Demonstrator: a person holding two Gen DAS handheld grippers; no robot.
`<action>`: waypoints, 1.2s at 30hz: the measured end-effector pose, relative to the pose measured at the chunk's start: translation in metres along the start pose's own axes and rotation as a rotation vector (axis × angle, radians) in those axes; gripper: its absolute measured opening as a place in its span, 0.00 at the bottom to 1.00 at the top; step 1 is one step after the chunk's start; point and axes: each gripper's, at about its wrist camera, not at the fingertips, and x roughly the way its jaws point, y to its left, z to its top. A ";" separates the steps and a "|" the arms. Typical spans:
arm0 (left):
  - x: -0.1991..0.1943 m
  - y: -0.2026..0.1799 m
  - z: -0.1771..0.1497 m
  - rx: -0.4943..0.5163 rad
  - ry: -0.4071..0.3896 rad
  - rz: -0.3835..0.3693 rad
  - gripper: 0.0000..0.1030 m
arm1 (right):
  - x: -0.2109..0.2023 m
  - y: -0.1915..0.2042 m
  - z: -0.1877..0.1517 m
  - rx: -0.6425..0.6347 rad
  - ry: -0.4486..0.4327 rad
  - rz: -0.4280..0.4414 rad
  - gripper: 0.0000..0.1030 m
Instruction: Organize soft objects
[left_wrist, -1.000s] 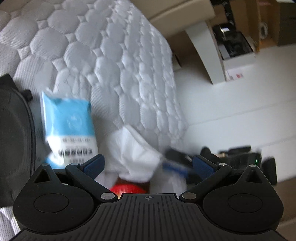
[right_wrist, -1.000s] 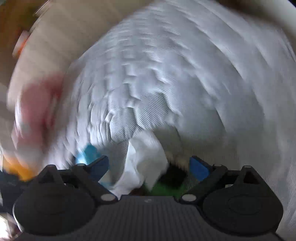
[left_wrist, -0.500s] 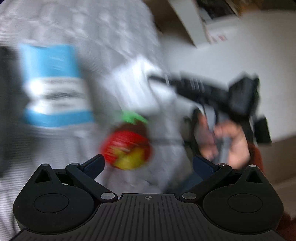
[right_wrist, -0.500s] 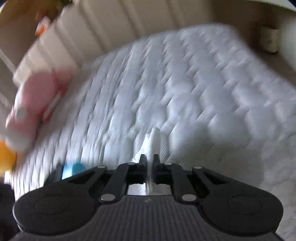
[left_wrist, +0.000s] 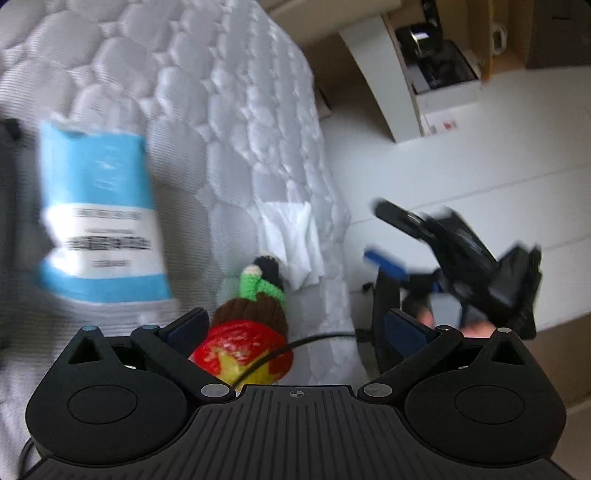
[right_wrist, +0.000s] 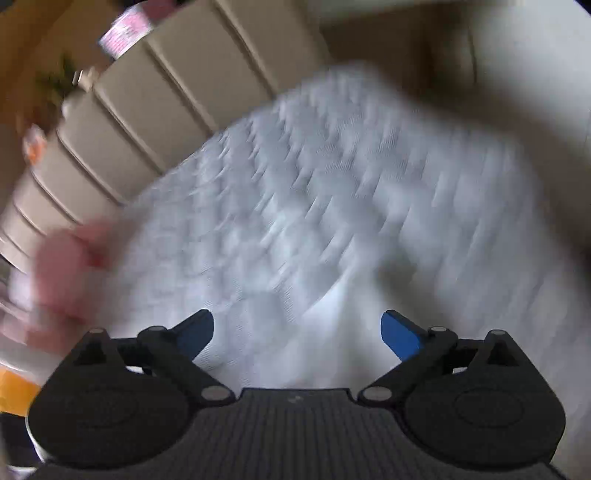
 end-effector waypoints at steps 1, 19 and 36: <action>-0.007 0.000 0.002 0.009 -0.004 0.012 1.00 | 0.007 -0.005 -0.007 0.057 0.076 0.031 0.95; -0.153 0.057 0.019 -0.144 -0.350 0.445 1.00 | 0.099 0.098 -0.053 -0.526 0.114 -0.253 0.53; -0.140 0.087 0.022 -0.303 -0.268 0.367 1.00 | 0.023 0.039 -0.030 -0.283 0.171 -0.286 0.80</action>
